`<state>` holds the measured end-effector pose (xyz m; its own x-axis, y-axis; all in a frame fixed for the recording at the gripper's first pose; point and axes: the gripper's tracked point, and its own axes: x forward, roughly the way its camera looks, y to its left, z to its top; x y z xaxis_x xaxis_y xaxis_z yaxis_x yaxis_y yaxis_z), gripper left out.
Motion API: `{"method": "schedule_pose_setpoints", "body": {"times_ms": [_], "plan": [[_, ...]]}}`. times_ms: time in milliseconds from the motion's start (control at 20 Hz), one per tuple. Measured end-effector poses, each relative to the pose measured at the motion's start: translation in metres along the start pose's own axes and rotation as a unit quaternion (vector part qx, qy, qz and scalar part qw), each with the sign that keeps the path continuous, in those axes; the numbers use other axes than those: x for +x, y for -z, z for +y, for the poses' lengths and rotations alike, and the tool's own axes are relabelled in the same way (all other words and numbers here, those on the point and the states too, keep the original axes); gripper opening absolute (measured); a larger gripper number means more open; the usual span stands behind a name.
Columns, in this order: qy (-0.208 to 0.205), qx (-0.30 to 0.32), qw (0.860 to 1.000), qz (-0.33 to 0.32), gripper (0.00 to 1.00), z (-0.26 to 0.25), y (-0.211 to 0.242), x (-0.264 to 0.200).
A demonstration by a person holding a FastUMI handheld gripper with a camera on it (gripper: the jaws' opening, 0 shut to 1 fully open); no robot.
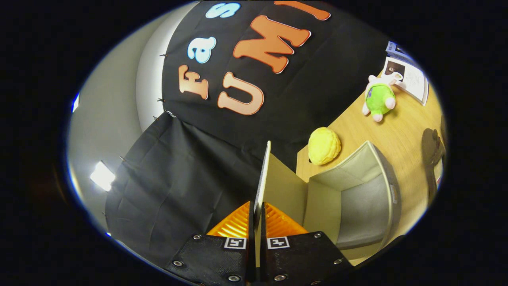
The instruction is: Open the storage box then place both shoes into the box .Put the left shoe in first, then the right shoe, with the right side of both shoes facing outward in a uniform manner.
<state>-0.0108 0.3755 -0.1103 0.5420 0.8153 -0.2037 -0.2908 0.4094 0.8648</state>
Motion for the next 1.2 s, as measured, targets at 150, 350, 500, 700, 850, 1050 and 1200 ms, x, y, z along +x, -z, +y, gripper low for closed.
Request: {"method": "schedule_pose_setpoints", "body": {"times_ms": [150,350,500,700,850,1050,1200], "plan": [[-0.004,-0.009,1.000,0.010,0.05,0.015,0.013,0.019],[-0.014,-0.001,0.999,0.037,0.05,0.031,0.037,0.048],[-0.014,-0.025,0.998,0.059,0.09,0.036,0.060,0.057],[0.006,-0.071,0.994,0.078,0.32,0.031,0.075,0.067],[0.024,-0.093,0.991,0.089,0.78,0.016,0.081,0.068],[0.049,-0.114,0.989,0.074,0.97,0.002,0.065,0.061],[0.073,-0.133,0.987,0.054,0.98,-0.021,0.047,0.047]]}}
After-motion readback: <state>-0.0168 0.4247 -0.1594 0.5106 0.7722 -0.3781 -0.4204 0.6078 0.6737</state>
